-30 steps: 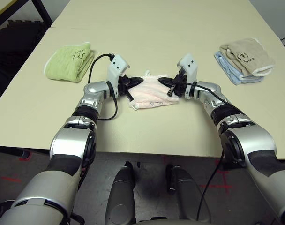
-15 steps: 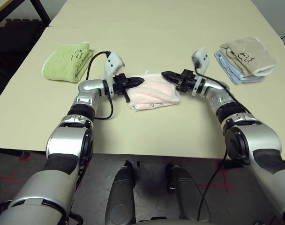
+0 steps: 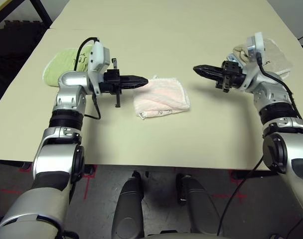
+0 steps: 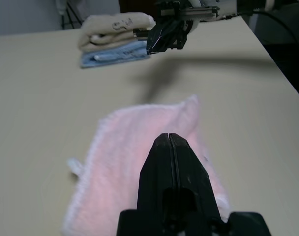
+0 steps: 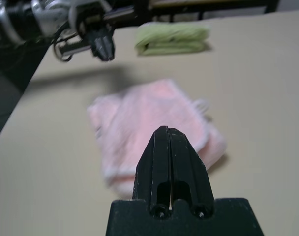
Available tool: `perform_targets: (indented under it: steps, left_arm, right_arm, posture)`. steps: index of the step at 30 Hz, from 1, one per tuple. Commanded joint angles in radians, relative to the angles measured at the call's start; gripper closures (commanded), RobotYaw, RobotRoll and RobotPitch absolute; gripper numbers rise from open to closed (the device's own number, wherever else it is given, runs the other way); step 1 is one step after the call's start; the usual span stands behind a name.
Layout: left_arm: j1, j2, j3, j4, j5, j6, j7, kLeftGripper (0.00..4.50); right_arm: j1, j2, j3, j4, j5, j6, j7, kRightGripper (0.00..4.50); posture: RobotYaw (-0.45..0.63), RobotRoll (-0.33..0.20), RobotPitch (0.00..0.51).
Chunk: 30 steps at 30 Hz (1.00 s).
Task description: Fold the towel and set it aside.
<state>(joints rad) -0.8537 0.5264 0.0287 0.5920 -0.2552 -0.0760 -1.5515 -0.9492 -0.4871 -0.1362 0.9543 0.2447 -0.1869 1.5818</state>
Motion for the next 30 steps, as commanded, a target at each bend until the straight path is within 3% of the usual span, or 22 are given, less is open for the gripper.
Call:
perform_targets:
  steps: [1, 8, 11, 21, 28, 30]
  left_arm:
    - [0.053, 0.015, -0.027, -0.060, -0.011, 0.004, -0.011, 4.43]
    - [0.074, 0.015, -0.033, -0.077, -0.021, 0.006, -0.005, 4.43]
    - [0.068, 0.015, -0.045, -0.072, 0.004, 0.005, 0.039, 3.87]
    - [0.072, 0.042, -0.047, -0.075, -0.010, -0.003, 0.052, 0.11]
    - [0.063, 0.062, -0.044, -0.048, -0.011, -0.029, 0.046, 0.04]
    - [0.051, 0.060, -0.015, -0.046, -0.038, 0.097, 0.115, 0.04]
  right_arm:
    - [0.058, -0.041, 0.025, -0.048, -0.009, -0.030, 0.030, 4.50]
    - [0.112, -0.076, 0.028, -0.106, 0.010, -0.015, 0.022, 4.50]
    - [0.121, -0.075, 0.029, -0.130, 0.014, -0.002, 0.007, 3.77]
    - [0.125, -0.085, 0.034, -0.144, 0.018, 0.023, 0.007, 0.09]
    - [0.135, -0.095, 0.036, -0.169, 0.027, 0.069, 0.010, 0.04]
    - [0.139, -0.095, 0.035, -0.180, 0.029, 0.076, 0.007, 0.04]
  posture:
    - [0.02, 0.000, 0.195]
    - [0.01, 0.000, 0.193]
    - [0.01, 0.000, 0.192]
    - [0.02, 0.000, 0.192]
    - [0.02, 0.000, 0.195]
    - [0.02, 0.000, 0.197]
